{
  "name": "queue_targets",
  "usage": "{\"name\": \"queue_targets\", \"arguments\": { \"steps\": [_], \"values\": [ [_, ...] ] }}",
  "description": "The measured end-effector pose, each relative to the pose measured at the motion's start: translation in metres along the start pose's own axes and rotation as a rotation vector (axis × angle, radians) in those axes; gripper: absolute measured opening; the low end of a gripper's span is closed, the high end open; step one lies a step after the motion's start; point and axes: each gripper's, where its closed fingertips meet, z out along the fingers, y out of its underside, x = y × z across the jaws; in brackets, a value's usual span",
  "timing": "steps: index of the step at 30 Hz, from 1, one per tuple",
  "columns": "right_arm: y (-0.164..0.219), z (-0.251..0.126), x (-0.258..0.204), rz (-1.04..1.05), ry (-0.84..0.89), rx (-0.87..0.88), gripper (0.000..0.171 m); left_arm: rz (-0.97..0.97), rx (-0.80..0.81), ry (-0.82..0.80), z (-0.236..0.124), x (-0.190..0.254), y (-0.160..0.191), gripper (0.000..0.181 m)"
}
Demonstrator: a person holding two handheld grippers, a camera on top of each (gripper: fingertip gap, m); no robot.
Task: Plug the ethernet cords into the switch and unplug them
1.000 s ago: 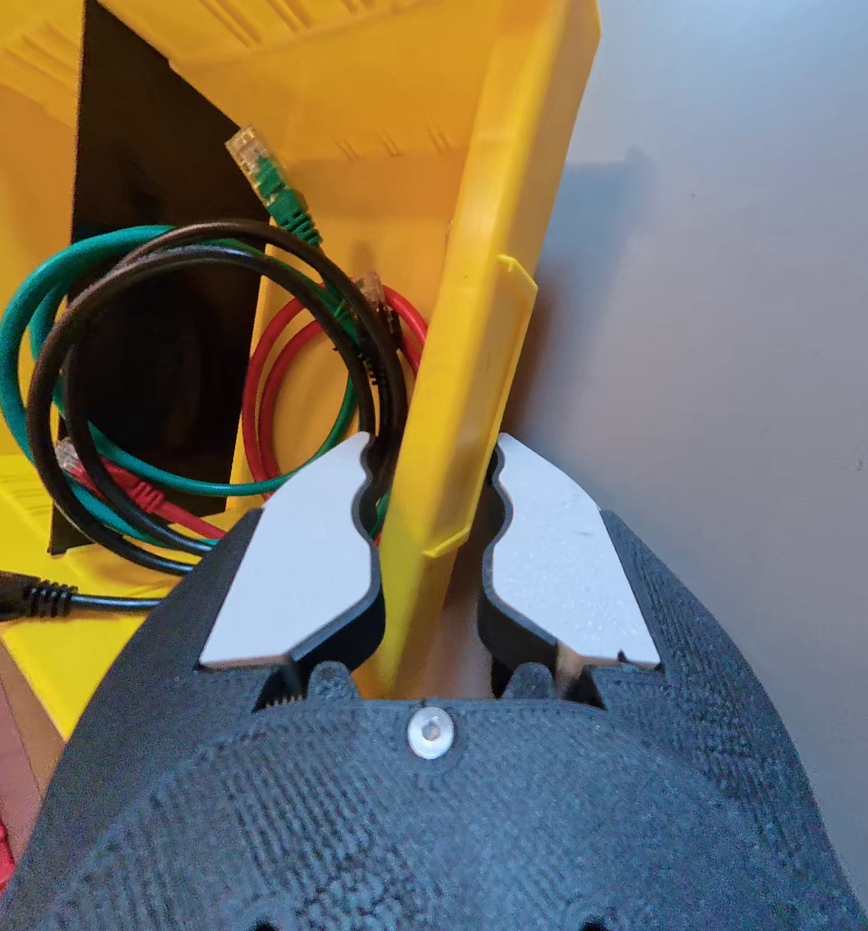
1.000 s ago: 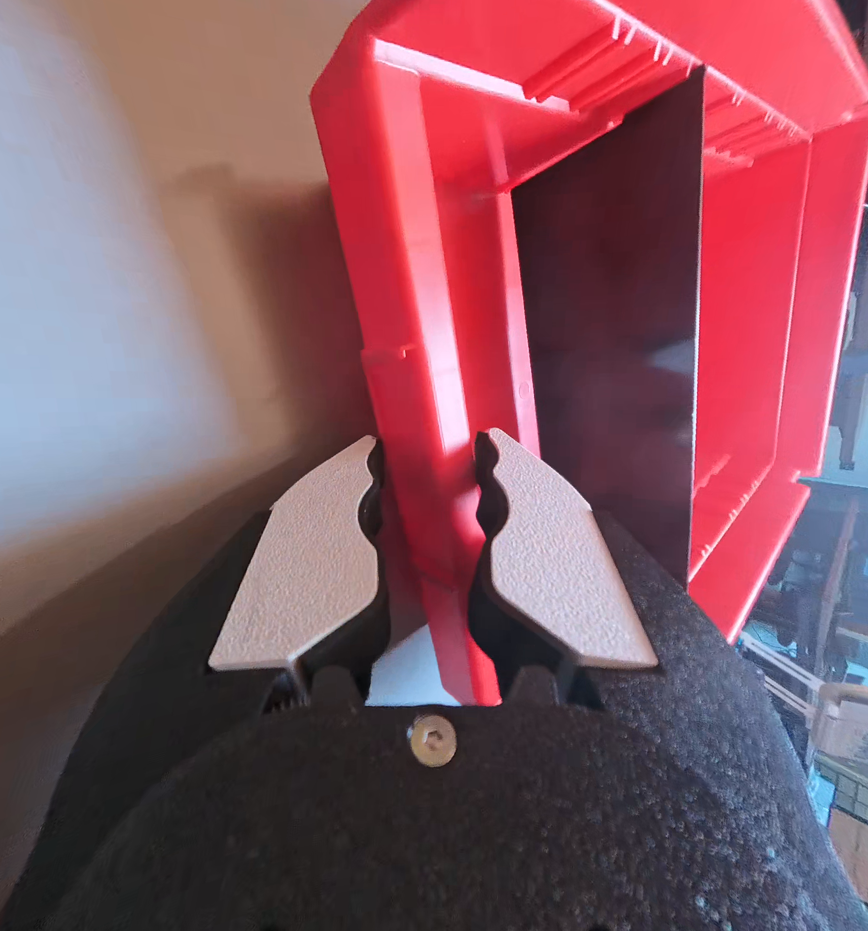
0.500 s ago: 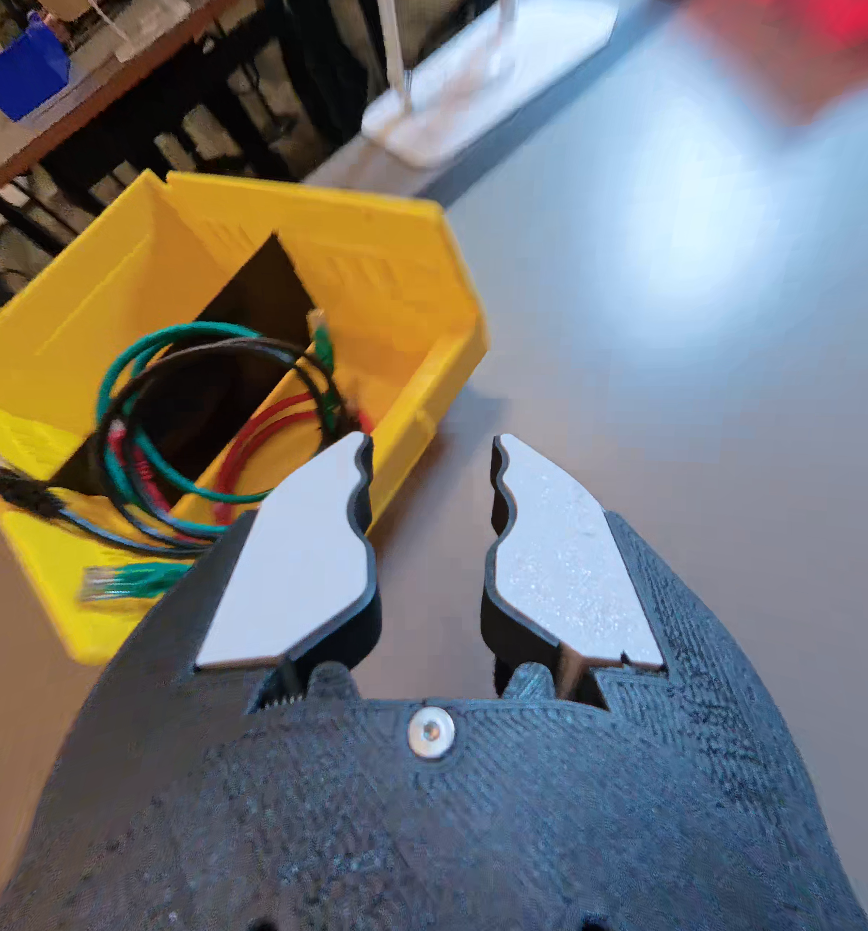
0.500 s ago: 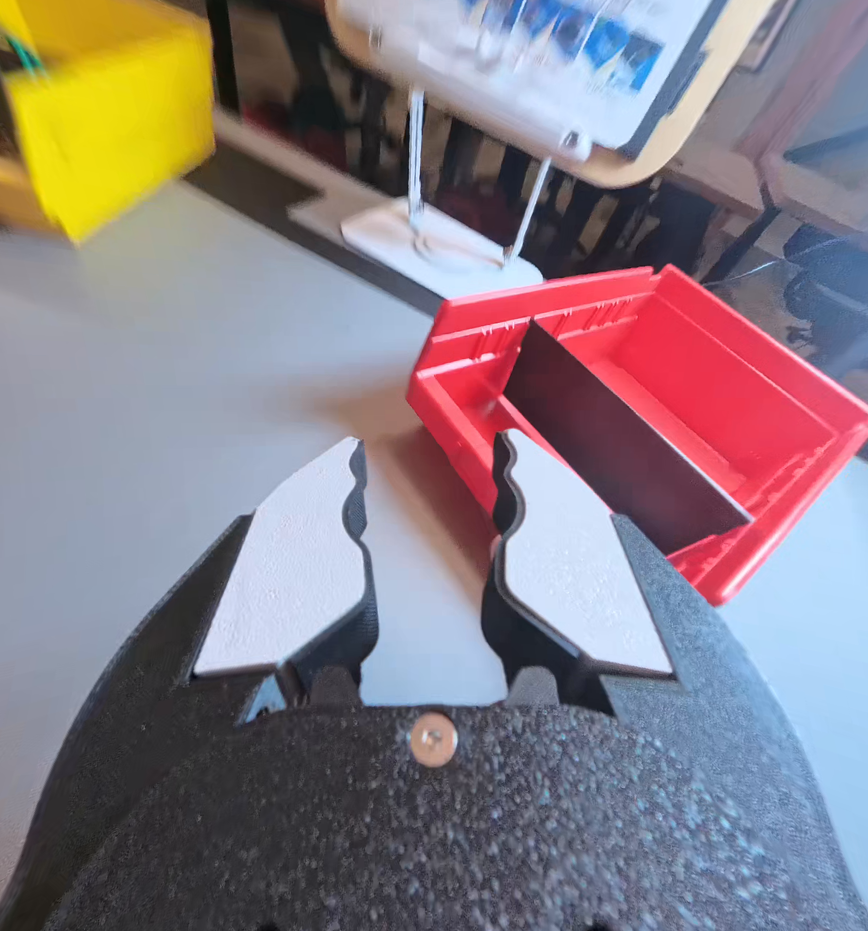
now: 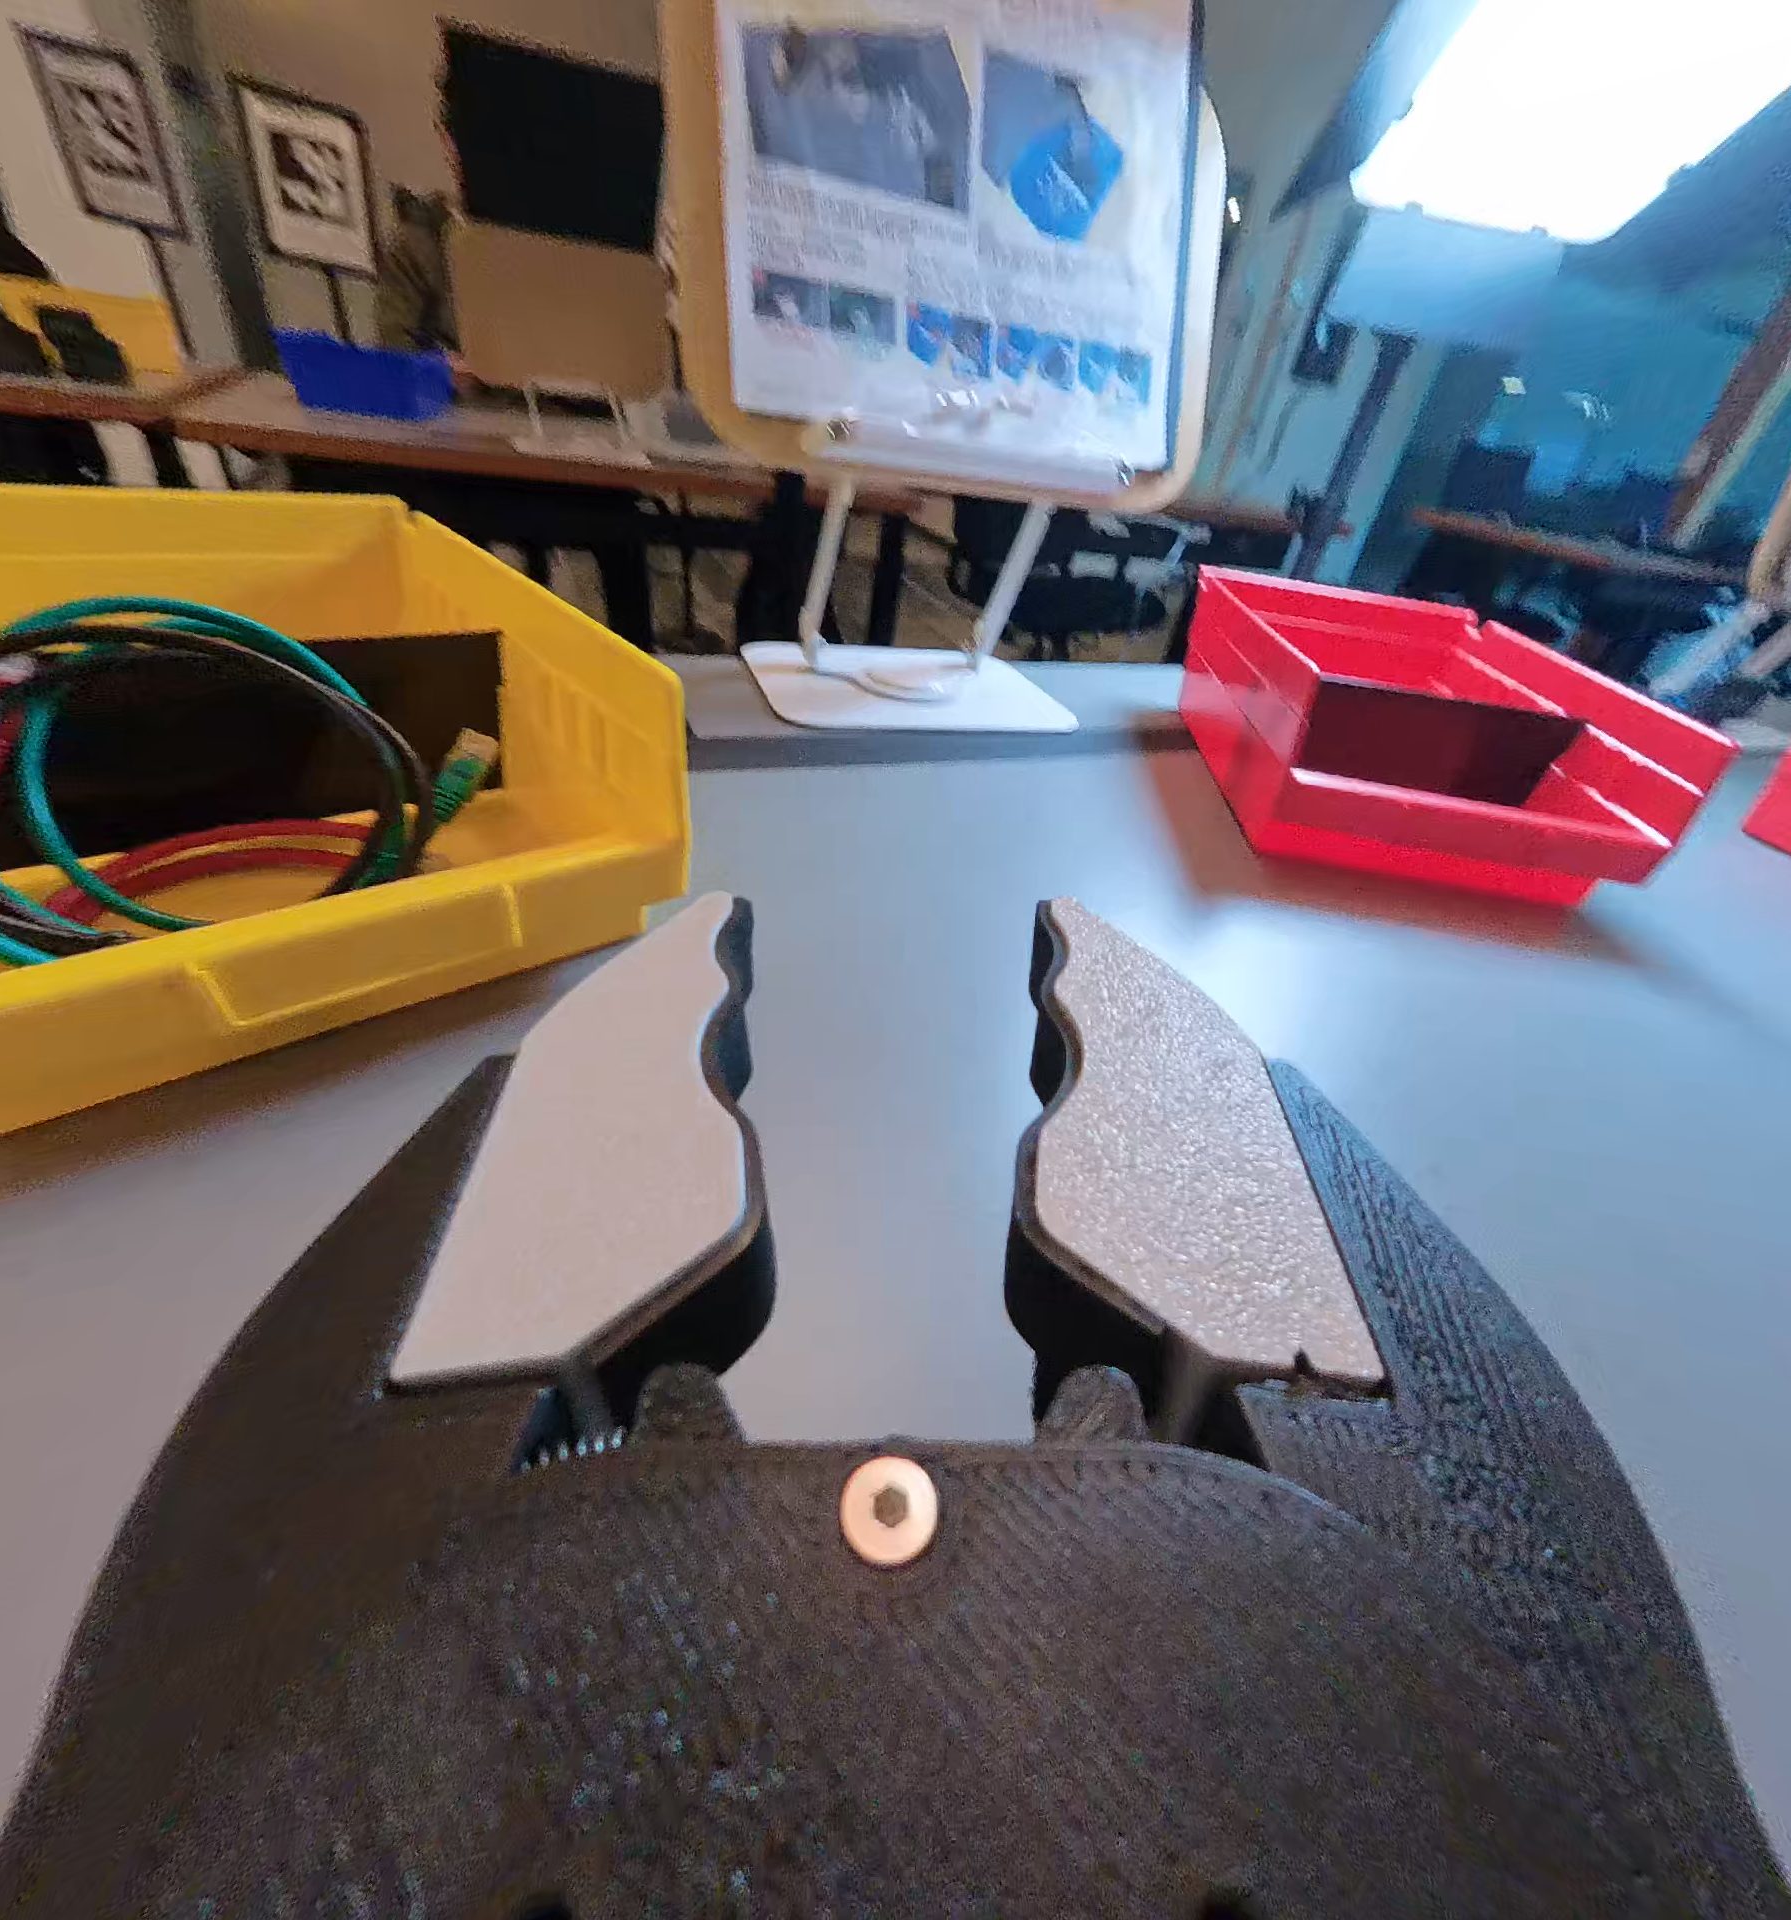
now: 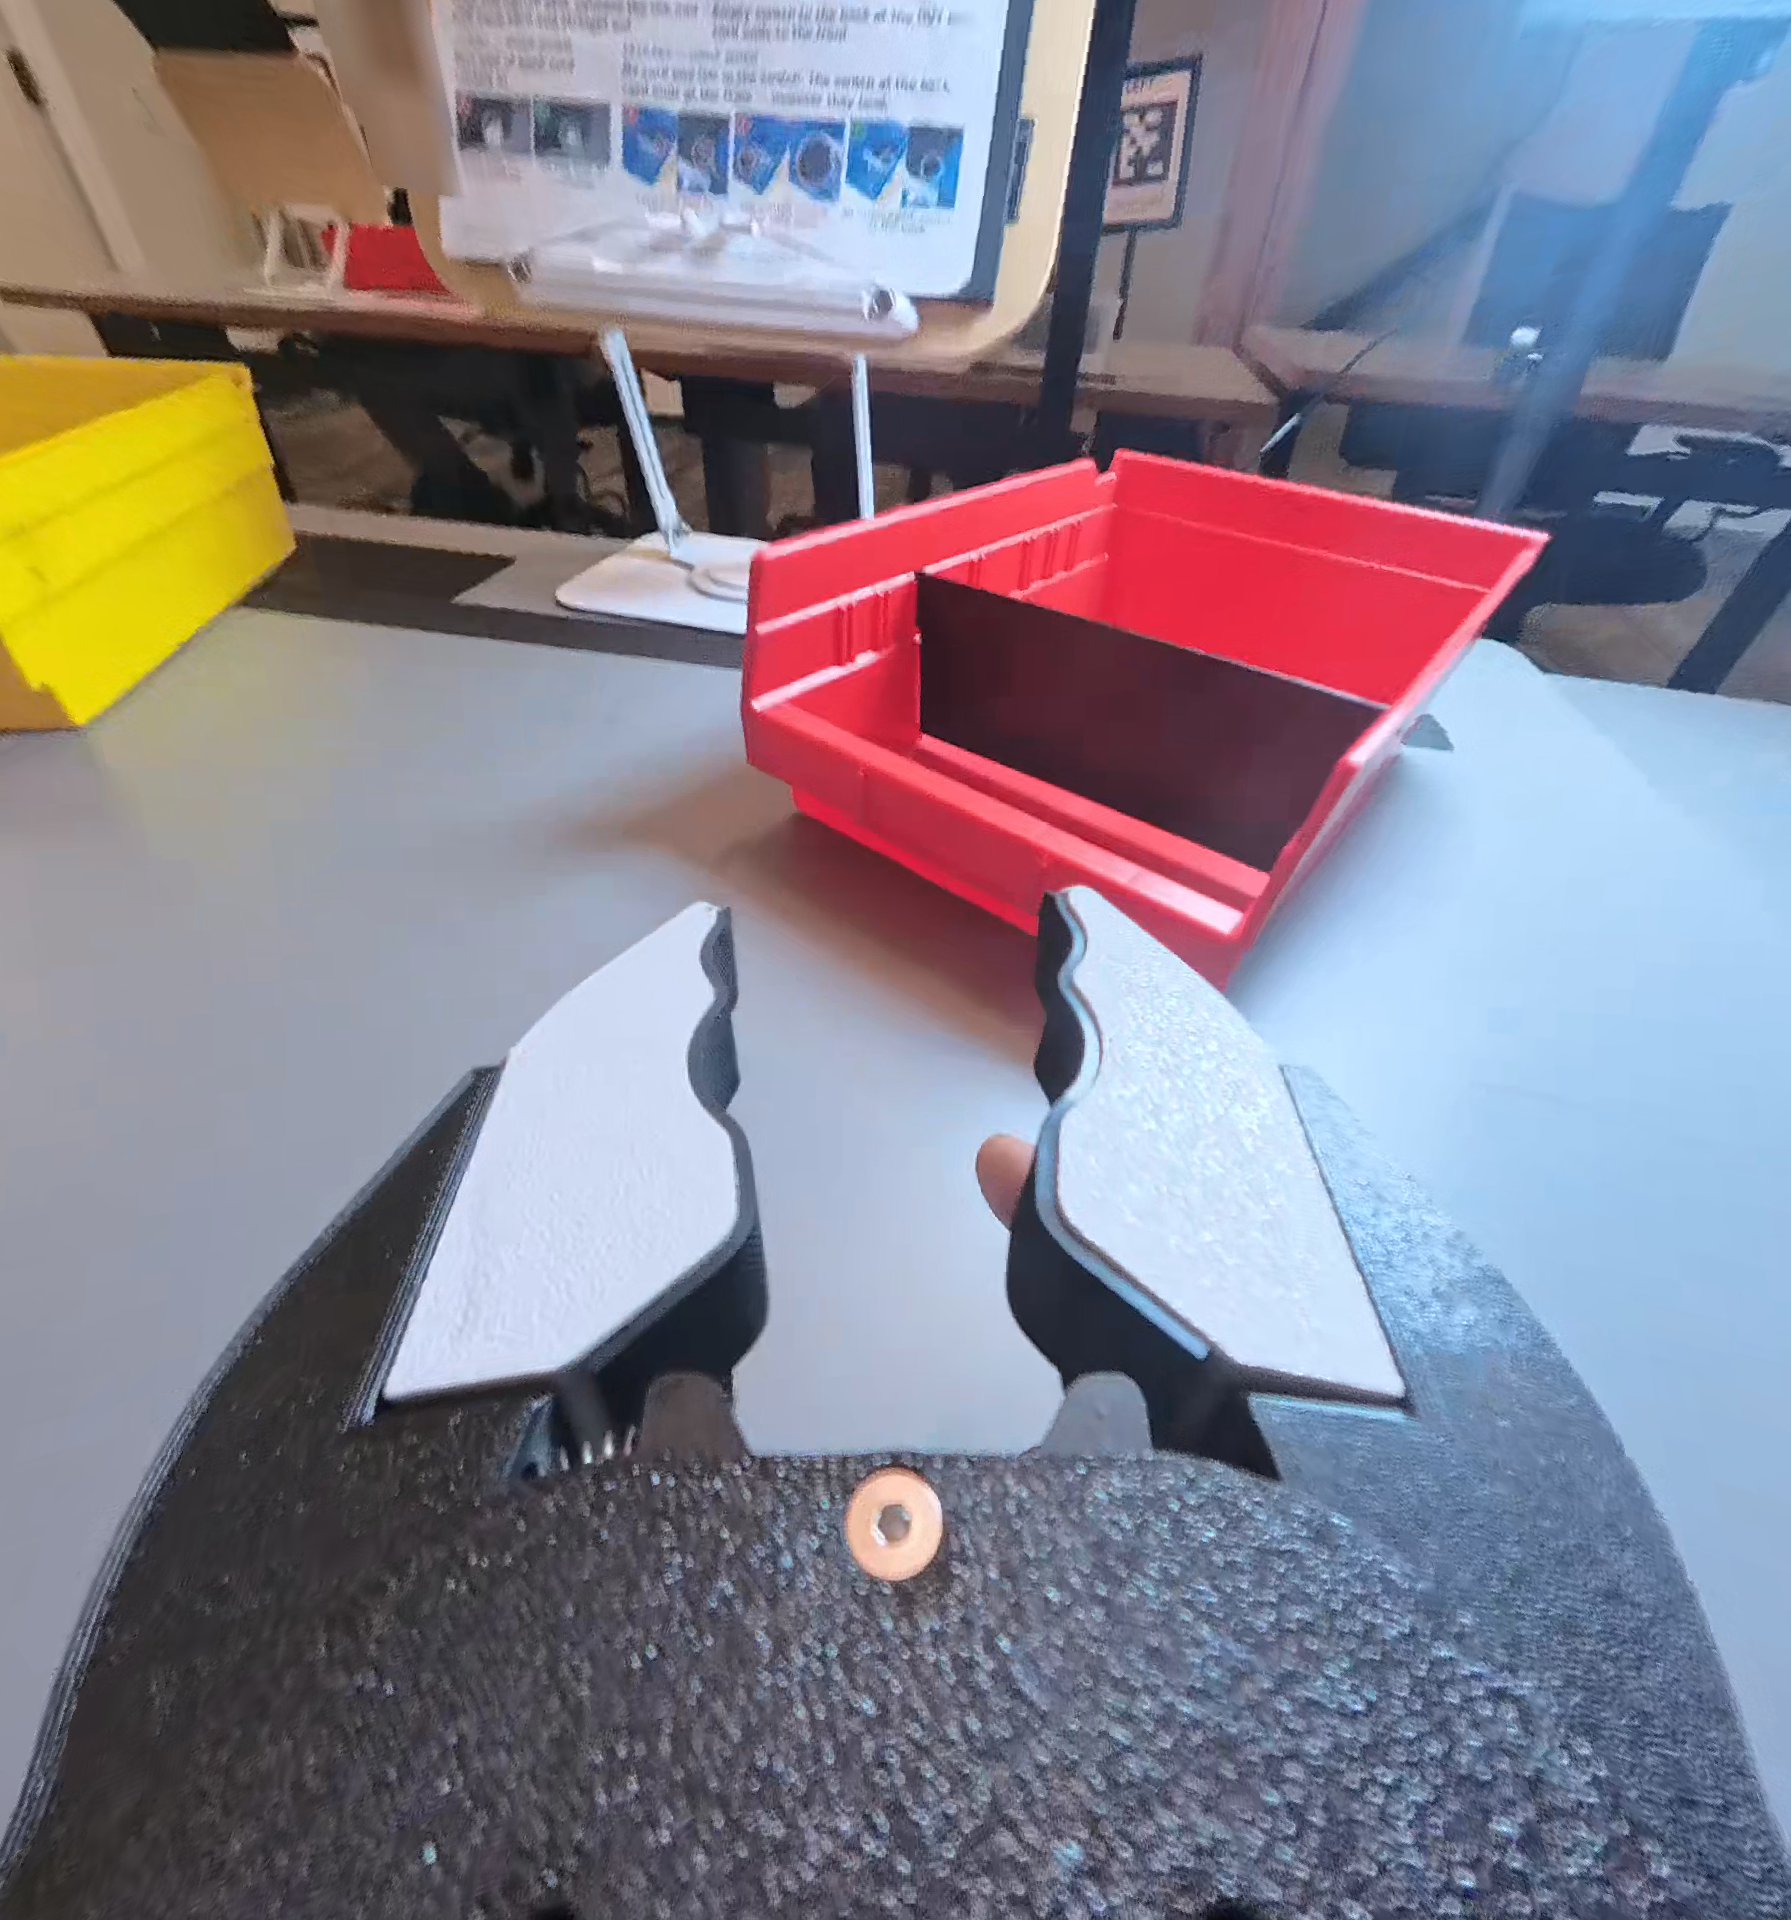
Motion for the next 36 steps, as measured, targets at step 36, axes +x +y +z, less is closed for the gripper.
{"name": "queue_targets", "arguments": {
  "steps": [36],
  "values": [
    [0.006,0.002,-0.002,-0.012,0.000,0.012,0.057,0.086,-0.142,0.012,0.018,-0.005,0.029,0.058]
  ]
}}
